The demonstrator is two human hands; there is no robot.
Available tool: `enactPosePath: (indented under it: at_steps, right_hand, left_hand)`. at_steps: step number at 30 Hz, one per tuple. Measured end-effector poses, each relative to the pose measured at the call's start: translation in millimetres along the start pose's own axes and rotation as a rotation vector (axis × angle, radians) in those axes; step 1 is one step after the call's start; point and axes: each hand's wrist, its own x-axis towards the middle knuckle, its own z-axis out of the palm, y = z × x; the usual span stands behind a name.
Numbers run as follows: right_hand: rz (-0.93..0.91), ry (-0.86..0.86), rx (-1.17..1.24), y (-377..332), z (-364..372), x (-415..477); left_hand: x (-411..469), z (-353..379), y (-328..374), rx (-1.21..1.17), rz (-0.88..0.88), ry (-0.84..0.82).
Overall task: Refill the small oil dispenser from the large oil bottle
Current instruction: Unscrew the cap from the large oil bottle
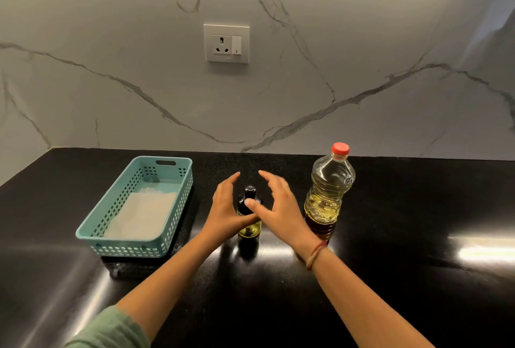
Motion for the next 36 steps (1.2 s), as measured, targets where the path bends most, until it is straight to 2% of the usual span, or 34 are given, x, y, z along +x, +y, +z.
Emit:
enactPosePath:
  at_steps: [3,6,9,12,15,22,25,29,31,34,36]
  right_hand:
    - [-0.209,0.1,-0.114,-39.0,-51.2,-5.5]
    - [-0.274,0.208,-0.367,-55.7,-104.9,-4.3]
    - [-0.155,0.253,-0.656,-47.3,-144.7,7.3]
    - [0.045,0.163,-0.799,-36.3,-166.3,21.3]
    - [0.133,0.041,-0.83,-33.6,-173.5,36.1]
    - [0.09,-0.125,-0.87,-45.2,-179.6,54.4]
    - [0.08,-0.223,-0.8,-45.9,-186.0,59.2]
    - [0.139,-0.437,-0.642,-46.9,-191.9,62.9]
    - [0.134,-0.439,-0.704,-47.1,-192.6,63.9]
    - [0.103,-0.347,-0.88,-45.9,-192.0,66.5]
    - [0.079,-0.343,-0.888,-44.8,-190.1,68.1]
  left_hand:
    - [6.9,-7.4,35.2,0.005,0.179,0.036]
    - [17.2,-1.4,76.1,0.004,0.277,0.035]
    - [27.1,19.5,108.8,-0.038,0.289,-0.023]
    - [37.9,45.9,128.8,-0.035,0.293,-0.062]
    - [47.8,64.3,139.7,-0.06,0.301,-0.053]
    - [56.4,78.8,142.3,-0.073,0.238,-0.017]
    - [56.7,76.4,142.8,-0.071,0.224,-0.004]
    - [52.9,76.6,143.2,-0.092,0.195,0.002]
    - [52.0,77.1,143.0,-0.083,0.186,0.003]
    - [50.9,78.2,143.3,-0.1,0.18,0.0]
    - [50.5,79.4,143.8,-0.097,0.177,0.007]
